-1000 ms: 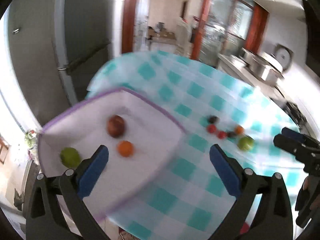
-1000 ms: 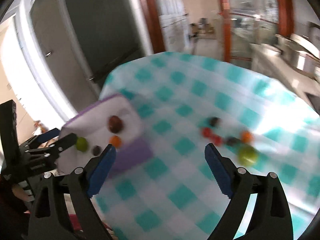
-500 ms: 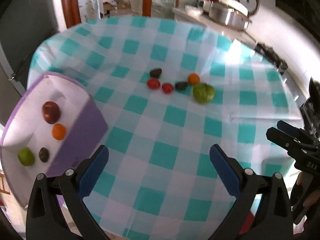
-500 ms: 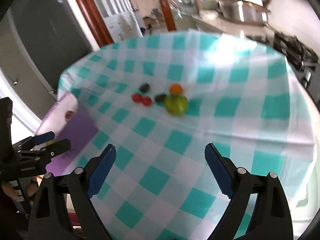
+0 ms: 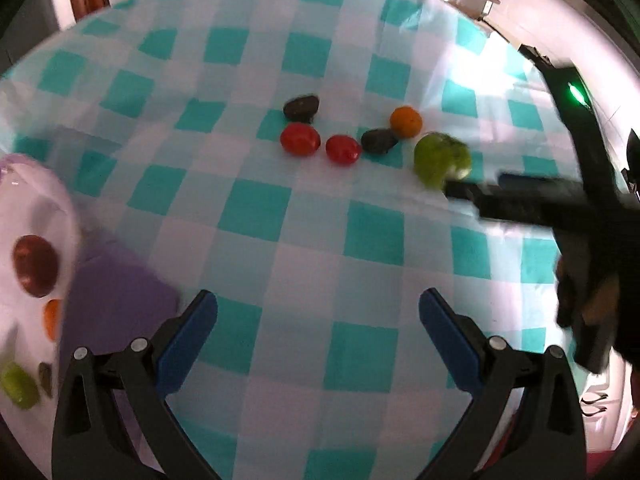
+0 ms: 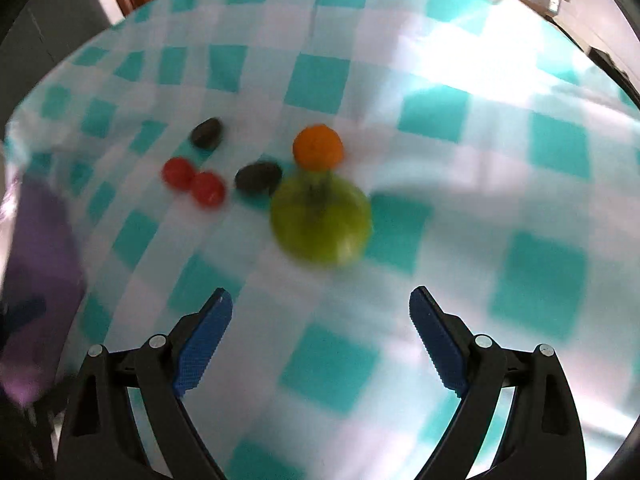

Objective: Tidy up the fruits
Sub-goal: 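Grasp the green tomato with the right gripper while the left gripper grasps a red cherry tomato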

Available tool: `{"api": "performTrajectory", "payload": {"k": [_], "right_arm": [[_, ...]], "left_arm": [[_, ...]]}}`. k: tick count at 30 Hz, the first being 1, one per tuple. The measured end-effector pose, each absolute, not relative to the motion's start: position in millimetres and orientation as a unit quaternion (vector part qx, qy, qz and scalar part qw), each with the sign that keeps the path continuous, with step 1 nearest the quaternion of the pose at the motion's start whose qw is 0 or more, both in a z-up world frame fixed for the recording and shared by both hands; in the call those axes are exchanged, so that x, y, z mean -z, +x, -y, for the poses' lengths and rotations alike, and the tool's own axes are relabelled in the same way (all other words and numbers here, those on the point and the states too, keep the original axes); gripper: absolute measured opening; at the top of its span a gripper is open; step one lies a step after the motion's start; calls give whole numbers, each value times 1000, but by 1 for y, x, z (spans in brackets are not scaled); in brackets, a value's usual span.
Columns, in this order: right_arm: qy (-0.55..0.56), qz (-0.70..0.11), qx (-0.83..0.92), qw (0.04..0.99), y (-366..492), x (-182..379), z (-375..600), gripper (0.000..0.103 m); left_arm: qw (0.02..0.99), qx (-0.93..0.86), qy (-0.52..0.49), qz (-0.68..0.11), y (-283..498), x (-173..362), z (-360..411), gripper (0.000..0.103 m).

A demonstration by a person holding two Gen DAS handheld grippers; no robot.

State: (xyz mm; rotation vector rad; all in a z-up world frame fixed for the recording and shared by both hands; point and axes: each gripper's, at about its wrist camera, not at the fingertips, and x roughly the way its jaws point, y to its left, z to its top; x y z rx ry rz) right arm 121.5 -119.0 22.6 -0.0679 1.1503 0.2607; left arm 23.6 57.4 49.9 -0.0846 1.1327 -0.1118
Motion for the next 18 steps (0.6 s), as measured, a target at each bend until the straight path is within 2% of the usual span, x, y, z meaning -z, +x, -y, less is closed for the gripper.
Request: {"api": "performTrajectory", "payload": {"k": [5,7,8,9,14,18], "right_arm": [[-55,-565,-102,817,161,2,102,87],[-53,-570,-98,814,163,8,103,81],[-54,-571,-95,814,161,10,104,70],[-56,-571,-90,814,159,12,105,65],[-35,-554,-80,828,136,10,120,65],[17,-554,-66,830,108,5,137,65]], "left_arm": [[823,50,-71,-561,53,-24,-69,101],[817,56,-88,-566,66,-20,-71,101],[816,55,-92,-568,73,-18,-70,101],[815,54,-94,-569,82,-17,-69,101],[818,18,-115,-563,124,-13,-77,101],[810,-33,-231,-539,157,-10,-108,100]]}}
